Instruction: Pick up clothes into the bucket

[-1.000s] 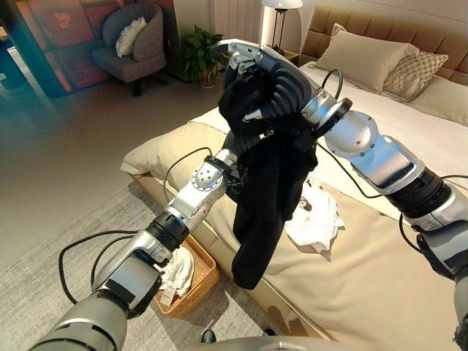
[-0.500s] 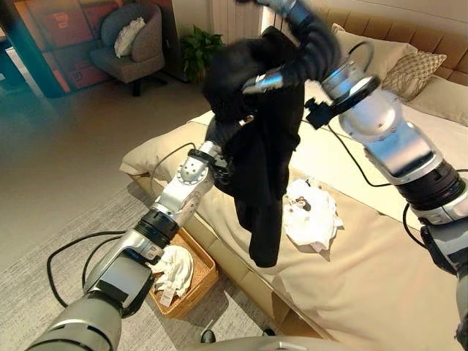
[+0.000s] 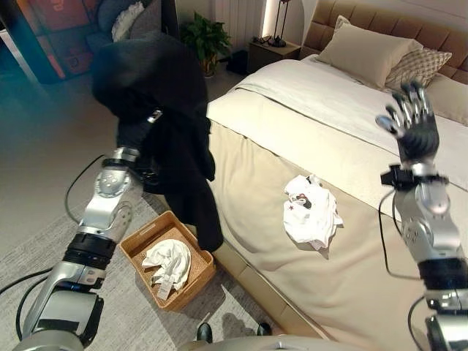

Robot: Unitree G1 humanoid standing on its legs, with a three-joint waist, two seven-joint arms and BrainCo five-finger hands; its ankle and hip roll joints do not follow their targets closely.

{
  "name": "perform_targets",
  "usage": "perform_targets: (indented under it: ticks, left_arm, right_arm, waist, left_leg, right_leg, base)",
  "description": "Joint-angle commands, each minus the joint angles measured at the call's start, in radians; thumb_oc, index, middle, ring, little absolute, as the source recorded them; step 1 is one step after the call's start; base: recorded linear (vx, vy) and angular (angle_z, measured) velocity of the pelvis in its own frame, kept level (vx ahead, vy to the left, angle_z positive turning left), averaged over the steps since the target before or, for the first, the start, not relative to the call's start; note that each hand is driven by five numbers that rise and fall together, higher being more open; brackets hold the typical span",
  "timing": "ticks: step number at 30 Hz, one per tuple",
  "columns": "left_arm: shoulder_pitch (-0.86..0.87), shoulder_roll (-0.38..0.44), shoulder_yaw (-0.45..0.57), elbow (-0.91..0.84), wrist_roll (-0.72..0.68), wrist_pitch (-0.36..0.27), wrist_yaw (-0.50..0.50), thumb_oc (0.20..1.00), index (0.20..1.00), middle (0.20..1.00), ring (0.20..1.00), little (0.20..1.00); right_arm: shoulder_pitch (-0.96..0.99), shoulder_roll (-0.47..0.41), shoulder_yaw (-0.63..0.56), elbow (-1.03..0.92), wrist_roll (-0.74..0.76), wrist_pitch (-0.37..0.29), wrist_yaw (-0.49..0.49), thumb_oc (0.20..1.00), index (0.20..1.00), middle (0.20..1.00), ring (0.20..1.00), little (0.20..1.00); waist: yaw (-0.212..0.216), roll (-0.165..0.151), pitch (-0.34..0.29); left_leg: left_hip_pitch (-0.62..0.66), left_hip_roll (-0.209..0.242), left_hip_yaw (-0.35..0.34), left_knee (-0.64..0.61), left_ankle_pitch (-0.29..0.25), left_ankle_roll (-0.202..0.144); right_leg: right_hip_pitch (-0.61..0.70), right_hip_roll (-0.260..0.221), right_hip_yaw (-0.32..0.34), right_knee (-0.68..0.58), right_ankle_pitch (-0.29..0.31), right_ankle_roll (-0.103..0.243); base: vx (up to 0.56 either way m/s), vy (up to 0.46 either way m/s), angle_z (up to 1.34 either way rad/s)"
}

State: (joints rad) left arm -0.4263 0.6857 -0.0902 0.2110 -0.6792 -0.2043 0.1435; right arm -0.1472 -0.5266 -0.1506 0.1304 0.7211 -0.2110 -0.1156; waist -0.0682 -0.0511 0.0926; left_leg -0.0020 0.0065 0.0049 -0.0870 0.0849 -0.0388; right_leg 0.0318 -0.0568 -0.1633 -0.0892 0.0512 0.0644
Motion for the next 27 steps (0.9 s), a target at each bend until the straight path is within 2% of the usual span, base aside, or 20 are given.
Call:
perform_targets:
  ticks: [1,2,3,4,5,8,9,12,15,21,22,23,24,27]
  left_arm:
    - [-0.068,0.092,0.113,0.020,0.103,-0.072,0.049,0.200,0.200,0.200,0.200,0.200]
    - [-0.067,0.092,0.113,0.020,0.103,-0.072,0.049,0.200,0.200,0.200,0.200,0.200]
    - [-0.062,0.102,0.133,0.034,0.114,-0.071,0.061,0.200,0.200,0.200,0.200,0.200]
    - [-0.057,0.120,0.158,0.048,0.132,-0.081,0.071,0.200,0.200,0.200,0.200,0.200]
    - [-0.058,0.121,0.157,0.049,0.132,-0.082,0.071,0.200,0.200,0.200,0.200,0.200]
    - [-0.048,0.124,0.190,0.072,0.179,-0.094,0.119,0.200,0.200,0.200,0.200,0.200]
    - [-0.048,0.124,0.190,0.072,0.180,-0.094,0.120,0.200,0.200,0.200,0.200,0.200]
    - [-0.046,0.126,0.200,0.092,0.209,-0.106,0.146,0.200,0.200,0.200,0.200,0.200]
    - [-0.050,0.141,0.200,0.125,0.220,-0.115,0.174,0.200,0.200,0.200,0.200,0.200]
    - [-0.077,0.175,0.183,0.158,0.209,-0.131,0.203,0.200,0.200,0.200,0.200,0.200]
    - [-0.112,0.187,0.160,0.183,0.197,-0.134,0.212,0.200,0.200,0.200,0.200,0.200]
    - [-0.116,0.188,0.158,0.184,0.197,-0.135,0.212,0.200,0.200,0.200,0.200,0.200]
    - [-0.155,0.204,0.135,0.214,0.185,-0.137,0.229,0.200,0.200,0.200,0.200,0.200]
    - [-0.199,0.228,0.108,0.231,0.185,-0.141,0.246,0.200,0.200,0.200,0.200,0.200]
  right_arm:
    - [0.034,0.051,-0.053,0.060,0.033,-0.028,0.030,1.000,1.000,1.000,1.000,1.000]
    - [0.035,0.052,-0.053,0.059,0.032,-0.028,0.030,1.000,1.000,1.000,1.000,1.000]
    - [0.069,0.076,-0.053,0.046,0.002,-0.023,0.027,1.000,1.000,1.000,1.000,1.000]
    - [0.110,0.109,-0.068,0.117,-0.010,-0.019,0.030,1.000,1.000,1.000,1.000,1.000]
    - [0.109,0.109,-0.068,0.119,-0.009,-0.020,0.031,1.000,1.000,1.000,1.000,1.000]
    - [0.169,0.168,-0.053,0.209,-0.076,-0.022,0.027,1.000,1.000,1.000,1.000,1.000]
    - [0.168,0.168,-0.053,0.209,-0.077,-0.023,0.026,1.000,1.000,1.000,1.000,1.000]
    - [0.200,0.180,-0.042,0.273,-0.125,-0.033,0.014,1.000,1.000,1.000,1.000,1.000]
    - [0.219,0.158,-0.003,0.369,-0.202,-0.030,0.007,1.000,1.000,1.000,1.000,1.000]
    - [0.197,0.110,0.055,0.457,-0.274,-0.033,-0.008,1.000,1.000,1.000,1.000,1.000]
    - [0.183,0.095,0.070,0.484,-0.278,-0.035,-0.011,1.000,1.000,1.000,1.000,1.000]
    - [0.181,0.095,0.069,0.486,-0.277,-0.036,-0.011,1.000,1.000,1.000,1.000,1.000]
    - [0.175,0.080,0.088,0.481,-0.284,-0.040,-0.016,1.000,1.000,1.000,1.000,1.000]
    - [0.169,0.073,0.094,0.483,-0.276,-0.048,-0.023,1.000,1.000,1.000,1.000,1.000]
  waist:
    - [-0.002,-0.004,0.045]
    - [-0.004,-0.005,0.043]
    - [-0.005,-0.001,0.062]
    - [-0.011,0.003,0.099]
    - [-0.013,0.002,0.097]
    - [-0.018,0.011,0.175]
    - [-0.020,0.011,0.172]
    - [-0.025,0.010,0.224]
    - [-0.036,0.002,0.277]
    - [-0.039,-0.008,0.327]
    - [-0.041,-0.009,0.341]
    - [-0.041,-0.011,0.344]
    - [-0.045,-0.014,0.366]
    - [-0.047,-0.019,0.380]
  left_leg:
    - [-0.015,-0.009,-0.040,0.098,-0.112,0.003]
    - [-0.017,-0.010,-0.041,0.099,-0.112,0.003]
    - [-0.032,-0.011,-0.046,0.103,-0.106,0.002]
    - [-0.067,-0.014,-0.060,0.112,-0.095,0.001]
    - [-0.073,-0.015,-0.062,0.115,-0.095,0.001]
    - [-0.170,-0.017,-0.092,0.163,-0.074,0.001]
    - [-0.177,-0.018,-0.094,0.168,-0.075,0.001]
    - [-0.267,-0.032,-0.111,0.252,-0.080,0.000]
    - [-0.404,-0.051,-0.111,0.423,-0.136,0.005]
    - [-0.556,-0.046,-0.102,0.588,-0.191,0.018]
    - [-0.594,-0.043,-0.106,0.649,-0.241,0.019]
    - [-0.610,-0.046,-0.100,0.648,-0.213,0.022]
    - [-0.651,-0.043,-0.102,0.710,-0.262,0.023]
    - [-0.707,-0.042,-0.102,0.753,-0.275,0.025]
  right_leg:
    - [-0.081,-0.084,-0.022,0.160,-0.044,0.069]
    - [-0.082,-0.085,-0.024,0.162,-0.046,0.069]
    - [-0.094,-0.085,-0.029,0.168,-0.047,0.067]
    - [-0.130,-0.088,-0.035,0.186,-0.047,0.065]
    - [-0.134,-0.089,-0.036,0.190,-0.048,0.064]
    - [-0.236,-0.113,-0.049,0.268,-0.055,0.053]
    - [-0.243,-0.115,-0.050,0.274,-0.058,0.053]
    - [-0.307,-0.138,-0.054,0.331,-0.071,0.042]
    - [-0.408,-0.155,-0.030,0.432,-0.094,0.031]
    - [-0.564,-0.154,0.021,0.574,-0.133,0.019]
    - [-0.600,-0.150,0.039,0.628,-0.176,0.026]
    - [-0.613,-0.155,0.032,0.622,-0.150,0.018]
    - [-0.655,-0.151,0.050,0.680,-0.194,0.024]
    - [-0.712,-0.150,0.058,0.718,-0.204,0.023]
  base:
    - [-0.07,-0.009,0.16]
    - [-0.10,-0.012,0.15]
    - [-0.19,-0.017,0.15]
    - [-0.19,-0.017,0.18]
    - [-0.21,-0.013,0.36]
    - [-0.20,0.012,0.19]
    - [-0.17,0.022,0.27]
    - [-0.11,0.006,0.22]
    - [-0.09,0.034,0.29]
    - [-0.05,0.052,-0.04]
    - [-0.04,0.035,-0.15]
    - [0.02,0.023,-0.13]
    - [-0.04,0.022,-0.03]
    - [-0.02,0.023,-0.10]
